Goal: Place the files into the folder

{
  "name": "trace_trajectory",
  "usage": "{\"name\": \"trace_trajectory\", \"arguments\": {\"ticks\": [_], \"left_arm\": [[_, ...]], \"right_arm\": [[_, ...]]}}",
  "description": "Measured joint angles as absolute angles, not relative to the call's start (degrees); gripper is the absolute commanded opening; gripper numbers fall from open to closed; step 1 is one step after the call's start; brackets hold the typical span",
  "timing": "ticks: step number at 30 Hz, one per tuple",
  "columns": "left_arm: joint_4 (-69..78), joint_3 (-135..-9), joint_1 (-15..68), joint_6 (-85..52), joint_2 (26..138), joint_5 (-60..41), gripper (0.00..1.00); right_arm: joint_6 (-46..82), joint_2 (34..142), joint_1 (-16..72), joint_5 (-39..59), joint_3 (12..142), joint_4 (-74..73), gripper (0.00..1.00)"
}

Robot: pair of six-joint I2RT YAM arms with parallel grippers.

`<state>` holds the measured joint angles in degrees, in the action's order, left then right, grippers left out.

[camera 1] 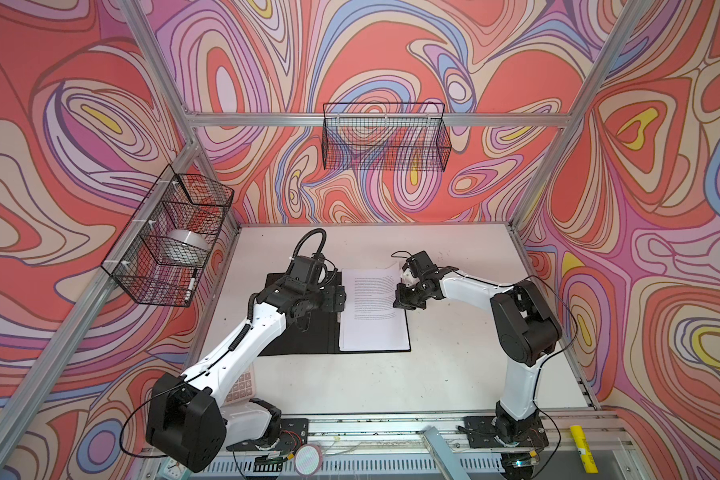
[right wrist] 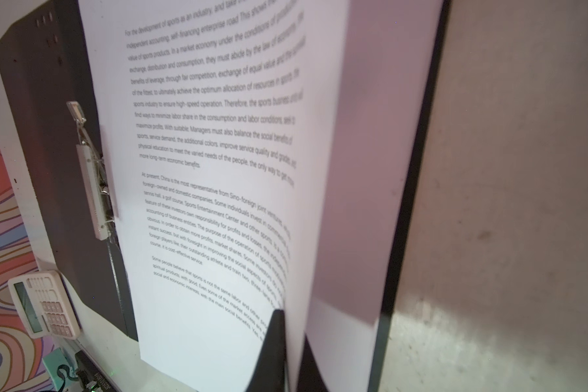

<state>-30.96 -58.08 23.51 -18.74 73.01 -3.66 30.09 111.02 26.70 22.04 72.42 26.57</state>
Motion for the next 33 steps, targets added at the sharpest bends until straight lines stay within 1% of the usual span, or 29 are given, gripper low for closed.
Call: {"name": "trace_trajectory", "arguments": {"ticks": [33], "left_arm": [[-31.09,-58.50,23.18,-19.29,74.08,-5.80,0.99]], "right_arm": [[32.01,112.40,28.12,23.00,73.93,25.67,0.00]]}}
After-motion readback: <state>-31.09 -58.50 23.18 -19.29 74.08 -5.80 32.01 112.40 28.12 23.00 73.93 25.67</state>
